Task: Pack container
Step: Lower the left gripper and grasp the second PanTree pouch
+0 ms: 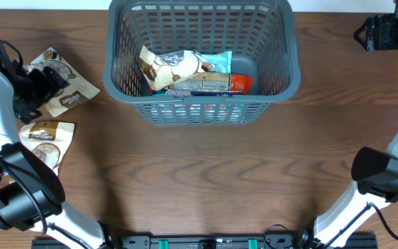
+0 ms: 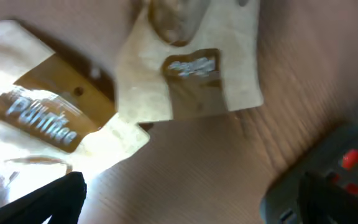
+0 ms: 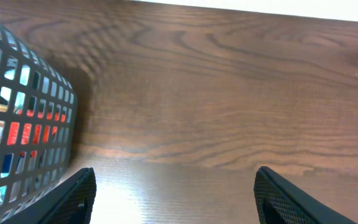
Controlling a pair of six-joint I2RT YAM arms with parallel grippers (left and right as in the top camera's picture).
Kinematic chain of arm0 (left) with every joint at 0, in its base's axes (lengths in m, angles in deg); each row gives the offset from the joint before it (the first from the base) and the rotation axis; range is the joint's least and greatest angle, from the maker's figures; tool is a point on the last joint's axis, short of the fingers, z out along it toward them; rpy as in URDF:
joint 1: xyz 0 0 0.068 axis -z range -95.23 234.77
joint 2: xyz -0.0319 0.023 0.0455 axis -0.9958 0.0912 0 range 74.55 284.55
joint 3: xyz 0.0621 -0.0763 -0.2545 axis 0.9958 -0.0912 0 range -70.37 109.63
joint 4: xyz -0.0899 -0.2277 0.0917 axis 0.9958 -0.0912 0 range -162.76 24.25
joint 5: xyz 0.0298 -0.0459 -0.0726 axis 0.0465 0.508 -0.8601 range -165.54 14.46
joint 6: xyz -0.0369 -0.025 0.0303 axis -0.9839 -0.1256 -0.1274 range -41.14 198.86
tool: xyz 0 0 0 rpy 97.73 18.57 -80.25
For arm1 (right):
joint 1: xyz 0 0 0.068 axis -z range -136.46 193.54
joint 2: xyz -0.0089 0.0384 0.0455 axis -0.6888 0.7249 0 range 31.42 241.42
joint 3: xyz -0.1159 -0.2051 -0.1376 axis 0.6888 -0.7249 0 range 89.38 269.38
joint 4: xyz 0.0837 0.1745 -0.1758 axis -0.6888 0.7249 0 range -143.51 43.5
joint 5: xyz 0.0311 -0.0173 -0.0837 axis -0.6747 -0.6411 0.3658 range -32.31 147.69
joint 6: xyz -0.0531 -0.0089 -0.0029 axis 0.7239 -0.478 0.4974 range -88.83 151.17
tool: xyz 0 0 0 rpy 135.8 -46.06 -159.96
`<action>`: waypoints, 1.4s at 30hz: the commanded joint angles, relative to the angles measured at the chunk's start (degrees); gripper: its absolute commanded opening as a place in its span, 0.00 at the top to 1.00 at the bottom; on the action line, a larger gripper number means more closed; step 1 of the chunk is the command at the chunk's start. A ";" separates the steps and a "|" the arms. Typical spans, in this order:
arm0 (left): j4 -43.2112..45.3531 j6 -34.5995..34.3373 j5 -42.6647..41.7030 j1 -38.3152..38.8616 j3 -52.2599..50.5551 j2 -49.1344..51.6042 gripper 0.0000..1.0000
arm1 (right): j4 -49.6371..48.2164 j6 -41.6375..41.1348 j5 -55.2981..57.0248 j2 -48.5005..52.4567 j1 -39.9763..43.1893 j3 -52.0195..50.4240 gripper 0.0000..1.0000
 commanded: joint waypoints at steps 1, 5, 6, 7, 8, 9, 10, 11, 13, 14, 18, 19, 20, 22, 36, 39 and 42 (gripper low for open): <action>1.88 4.39 -4.44 0.11 0.11 -0.20 0.01 | -0.13 1.27 -1.92 0.50 -0.35 -0.02 0.32; 4.20 4.11 -3.96 0.17 2.47 -0.17 0.01 | 0.22 1.27 -1.90 0.50 -0.35 -0.02 0.32; 4.37 3.78 -3.26 0.17 3.74 -0.15 0.01 | 0.35 1.27 -1.84 0.50 -0.35 -0.02 0.32; 4.37 3.69 -2.93 0.17 5.11 -0.15 0.01 | 0.52 1.25 -1.84 0.50 -0.35 -0.02 0.32; 4.22 3.69 -2.93 0.17 6.69 -0.15 0.01 | 0.72 1.27 -1.84 0.50 -0.35 -0.02 0.32; 4.17 3.58 -2.82 0.17 8.76 -0.15 0.01 | 0.96 1.25 -1.86 0.50 -0.35 -0.02 0.32; 4.20 2.71 -1.86 0.17 10.56 -0.15 0.01 | 1.20 1.25 -1.86 0.50 -0.35 -0.02 0.32; 4.15 2.08 -0.39 0.17 12.90 -0.15 0.01 | 1.42 1.22 -1.86 0.50 -0.35 -0.02 0.32; 4.42 2.01 1.51 0.24 16.98 -0.15 0.02 | 1.57 1.03 -1.86 0.50 -0.35 -0.02 0.32; 4.66 2.01 2.21 0.24 18.80 -0.15 0.01 | 1.57 1.03 -1.88 0.50 -0.35 -0.02 0.32; 7.87 4.48 7.72 0.35 24.00 -0.15 0.01 | 1.55 1.05 -1.86 0.50 -0.35 -0.02 0.32; 9.16 5.97 9.09 0.37 24.37 -0.13 0.01 | 1.57 1.05 -1.86 0.50 -0.35 -0.02 0.32; 10.34 7.41 10.71 0.52 24.39 -0.13 0.01 | 1.62 1.03 -1.88 0.50 -0.35 -0.02 0.32; 12.11 10.27 15.19 0.79 24.39 0.02 0.01 | 1.99 0.98 -1.97 0.50 -0.35 0.00 0.32; 3.43 15.54 22.56 1.73 24.37 13.53 0.01 | 3.93 -0.48 -2.25 0.50 -1.11 -0.02 0.32; 1.22 13.97 22.03 1.73 24.37 16.52 0.01 | 4.09 -0.46 -2.25 0.50 -1.09 -0.02 0.32; 0.17 13.35 20.87 1.73 24.37 18.45 0.01 | 4.35 -0.46 -2.25 0.50 -1.09 -0.02 0.32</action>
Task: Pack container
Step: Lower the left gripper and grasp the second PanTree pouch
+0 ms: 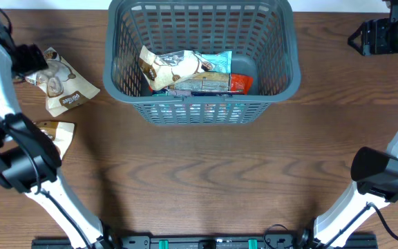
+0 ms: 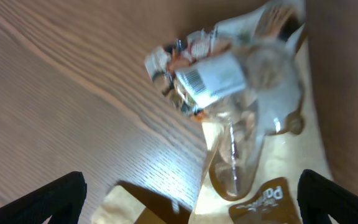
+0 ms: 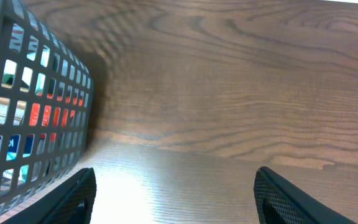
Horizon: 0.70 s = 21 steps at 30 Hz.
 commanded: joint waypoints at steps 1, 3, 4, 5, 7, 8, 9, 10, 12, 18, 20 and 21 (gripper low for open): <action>-0.96 -1.44 -1.55 0.09 0.48 0.87 0.01 | 0.39 -0.96 -0.68 0.50 -0.57 -0.02 0.32; -1.09 -2.12 -2.82 0.07 0.48 1.70 0.01 | 0.52 -0.96 -0.68 0.50 -0.57 -0.02 0.32; -1.14 -2.36 -3.06 0.09 0.48 2.32 0.01 | 0.59 -0.96 -0.68 0.50 -0.57 0.00 0.32; -1.16 -2.45 -3.65 0.09 0.48 2.69 0.01 | 0.66 -0.96 -0.68 0.50 -0.57 -0.02 0.32; -1.14 -2.47 -5.60 0.09 0.48 3.78 0.01 | 0.83 -0.96 -0.68 0.50 -0.57 -0.02 0.32; -1.14 -2.47 -6.36 0.09 0.48 4.48 0.01 | 0.94 -0.98 -0.68 0.50 -0.57 -0.02 0.32; -1.14 -2.49 -6.75 0.09 0.48 5.01 0.01 | 1.07 -0.98 -0.68 0.50 -0.57 -0.02 0.32; -1.14 -2.75 -6.86 0.09 0.48 5.70 0.01 | 1.25 -0.98 -0.68 0.50 -0.57 -0.02 0.32; -1.16 -3.15 -6.97 0.09 0.48 7.15 0.01 | 1.57 -0.98 -0.70 0.50 -0.57 -0.02 0.32; -0.83 -3.98 -6.97 0.09 0.42 10.29 0.01 | 3.43 -0.96 -0.68 0.50 -0.57 -0.02 0.32; -0.46 -4.00 -6.99 0.09 0.42 11.23 0.01 | 3.93 -0.96 -0.68 0.50 -0.57 -0.02 0.32; -0.26 -4.00 -7.02 0.09 0.42 11.63 0.02 | 4.02 -0.96 -0.68 0.50 -0.57 -0.02 0.32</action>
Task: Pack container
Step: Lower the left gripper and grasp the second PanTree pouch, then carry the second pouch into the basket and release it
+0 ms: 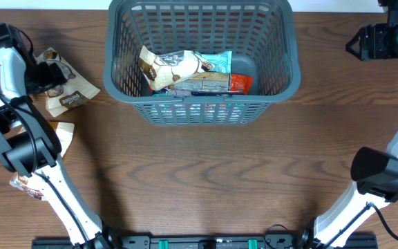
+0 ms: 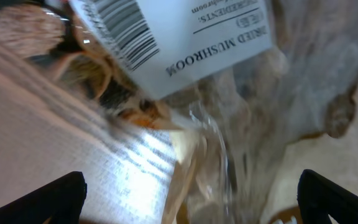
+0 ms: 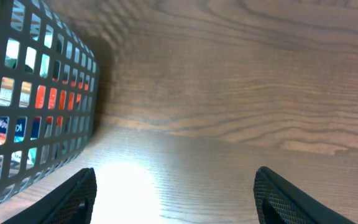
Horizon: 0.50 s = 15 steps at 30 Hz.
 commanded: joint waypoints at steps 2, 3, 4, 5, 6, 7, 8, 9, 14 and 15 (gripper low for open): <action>0.52 -1.14 -0.79 0.09 0.44 1.42 0.02 | 0.44 -0.98 -0.68 0.50 -0.57 -0.02 0.32; 0.61 -1.20 -0.79 0.09 0.44 1.66 0.01 | 0.44 -0.98 -0.68 0.50 -0.57 -0.02 0.32; 0.74 -1.38 -0.79 0.09 0.44 1.97 0.01 | 0.44 -0.98 -0.68 0.50 -0.57 -0.02 0.33; 0.83 -1.53 -0.79 0.09 0.44 2.25 0.02 | 0.44 -0.98 -0.68 0.50 -0.57 -0.02 0.32; 0.94 -1.53 -0.79 0.09 0.44 2.49 0.01 | 0.44 -0.98 -0.70 0.50 -0.57 -0.02 0.33; 0.94 -1.53 -0.81 0.09 0.44 2.67 0.01 | 0.44 -1.01 -0.70 0.50 -0.59 -0.02 0.32; 0.98 -1.53 -0.81 0.11 0.37 2.71 0.01 | 0.44 -1.03 -0.70 0.50 -0.59 -0.02 0.32; 1.18 -1.53 -0.81 0.15 0.28 2.75 0.01 | 0.46 -1.29 -0.68 0.50 -0.59 -0.02 0.32; 1.79 -1.53 -0.81 0.44 0.28 2.75 0.30 | 0.87 -1.42 -0.68 0.50 -0.59 -0.02 0.33; 1.79 -1.53 -0.81 0.48 0.28 2.75 0.42 | 1.01 -1.42 -0.68 0.50 -0.59 -0.02 0.34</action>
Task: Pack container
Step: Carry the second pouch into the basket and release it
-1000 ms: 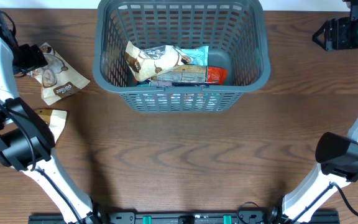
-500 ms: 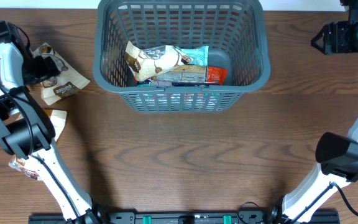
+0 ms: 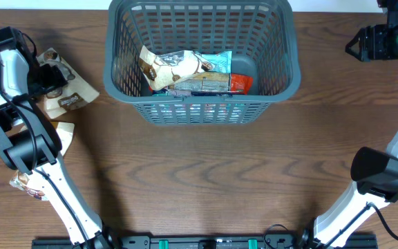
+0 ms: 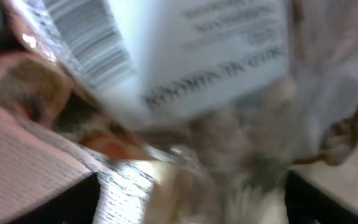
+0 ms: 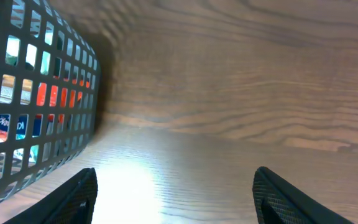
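Observation:
A grey mesh basket [image 3: 202, 111] stands at the back middle of the table with several snack packets [image 3: 192, 72] inside. A tan mushroom pouch [image 3: 71, 93] lies left of it. My left gripper [image 3: 45, 76] is pressed down on this pouch's upper end. In the left wrist view the pouch [image 4: 216, 74], with its white barcode label, fills the blurred frame, and the left gripper [image 4: 191, 208] is open with the pouch between its fingers. My right gripper [image 3: 356, 47] hovers open and empty right of the basket [image 5: 36, 112].
A second tan pouch [image 3: 50, 135] lies on the table below the first, partly under my left arm. A third packet [image 3: 21, 183] peeks out near the left edge. Bare wood table [image 3: 206, 180] stretches in front of the basket.
My left gripper sits lower on the mushroom pouch, which now fills more of its view, and its fingers stand slightly nearer each other. The pouch has shifted a little. The right gripper barely moved.
My left gripper was first between the two tan pouches, open. Then it was at the far end of the upper pouch, above its label. It then stood close over that label, and now it presses onto the pouch. The right gripper stayed open beside the basket.

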Controlling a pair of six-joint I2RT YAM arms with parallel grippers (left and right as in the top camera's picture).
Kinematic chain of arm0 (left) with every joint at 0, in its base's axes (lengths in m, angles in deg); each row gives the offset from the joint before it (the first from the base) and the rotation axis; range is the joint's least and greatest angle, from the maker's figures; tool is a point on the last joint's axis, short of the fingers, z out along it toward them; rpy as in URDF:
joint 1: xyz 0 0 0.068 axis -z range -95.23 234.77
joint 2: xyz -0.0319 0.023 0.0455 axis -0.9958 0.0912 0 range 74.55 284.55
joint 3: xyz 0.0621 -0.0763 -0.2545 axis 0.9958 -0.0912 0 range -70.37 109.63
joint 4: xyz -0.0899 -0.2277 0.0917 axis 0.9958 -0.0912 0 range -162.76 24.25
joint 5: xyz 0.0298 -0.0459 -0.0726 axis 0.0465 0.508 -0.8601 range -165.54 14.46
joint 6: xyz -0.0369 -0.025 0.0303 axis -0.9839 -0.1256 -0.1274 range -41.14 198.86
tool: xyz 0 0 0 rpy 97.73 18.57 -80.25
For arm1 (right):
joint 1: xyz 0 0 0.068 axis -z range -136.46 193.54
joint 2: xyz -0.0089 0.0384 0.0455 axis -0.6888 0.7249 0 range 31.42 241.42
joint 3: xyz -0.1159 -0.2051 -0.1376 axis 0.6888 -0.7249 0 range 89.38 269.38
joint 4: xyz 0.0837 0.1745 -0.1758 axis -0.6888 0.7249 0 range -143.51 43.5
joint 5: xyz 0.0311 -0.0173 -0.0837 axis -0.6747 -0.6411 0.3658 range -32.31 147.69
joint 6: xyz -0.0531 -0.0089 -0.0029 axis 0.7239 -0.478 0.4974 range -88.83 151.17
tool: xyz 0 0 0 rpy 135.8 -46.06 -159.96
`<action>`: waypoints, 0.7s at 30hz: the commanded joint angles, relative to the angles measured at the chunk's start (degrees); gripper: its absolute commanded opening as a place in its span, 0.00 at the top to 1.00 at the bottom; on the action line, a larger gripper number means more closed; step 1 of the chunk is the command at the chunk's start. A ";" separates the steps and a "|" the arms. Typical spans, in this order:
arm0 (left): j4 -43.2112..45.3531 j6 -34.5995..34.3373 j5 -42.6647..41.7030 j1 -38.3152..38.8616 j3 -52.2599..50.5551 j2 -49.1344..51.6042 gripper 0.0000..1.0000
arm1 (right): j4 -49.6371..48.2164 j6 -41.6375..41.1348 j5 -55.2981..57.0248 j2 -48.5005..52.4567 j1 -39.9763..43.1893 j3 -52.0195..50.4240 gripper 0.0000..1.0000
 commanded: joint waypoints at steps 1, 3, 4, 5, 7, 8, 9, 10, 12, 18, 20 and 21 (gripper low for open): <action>-0.02 0.07 0.13 0.48 0.28 0.87 0.50 | 0.52 -1.03 -0.66 0.50 -0.59 -0.02 0.34; -0.02 0.07 0.13 0.74 0.28 0.87 0.54 | 0.70 -1.03 -0.66 0.50 -0.59 -0.02 0.34; -0.02 0.07 0.13 0.83 0.28 0.87 0.58 | 0.70 -1.01 -0.66 0.50 -0.57 -0.02 0.34; -0.04 0.07 0.13 0.90 0.28 0.87 0.65 | 0.70 -1.01 -0.66 0.50 -0.59 -0.02 0.34; -0.07 0.07 0.13 1.11 0.28 0.87 0.81 | 0.70 -1.01 -0.66 0.50 -0.57 -0.02 0.34; -0.07 0.07 0.13 1.18 0.28 0.87 0.89 | 0.70 -1.01 -0.66 0.50 -0.57 -0.02 0.34; -0.11 0.07 0.13 1.29 0.28 0.87 0.94 | 0.70 -1.01 -0.66 0.50 -0.57 -0.02 0.34; -0.28 0.07 0.13 1.49 0.28 0.87 0.94 | 0.70 -1.01 -0.66 0.50 -0.57 -0.02 0.34; -0.76 0.09 0.13 1.84 0.28 0.87 0.94 | 0.70 -1.01 -0.66 0.50 -0.57 -0.02 0.34; -2.40 0.09 0.13 2.89 0.31 -0.04 0.94 | 0.68 -0.98 -0.63 0.50 -0.57 -0.02 0.34; -2.67 0.09 0.15 3.13 0.31 -0.96 0.94 | 0.66 -0.96 -0.63 0.50 -0.57 -0.02 0.35; -2.78 0.09 0.15 3.15 0.31 -1.70 0.95 | 0.63 -0.96 -0.63 0.50 -0.57 -0.02 0.34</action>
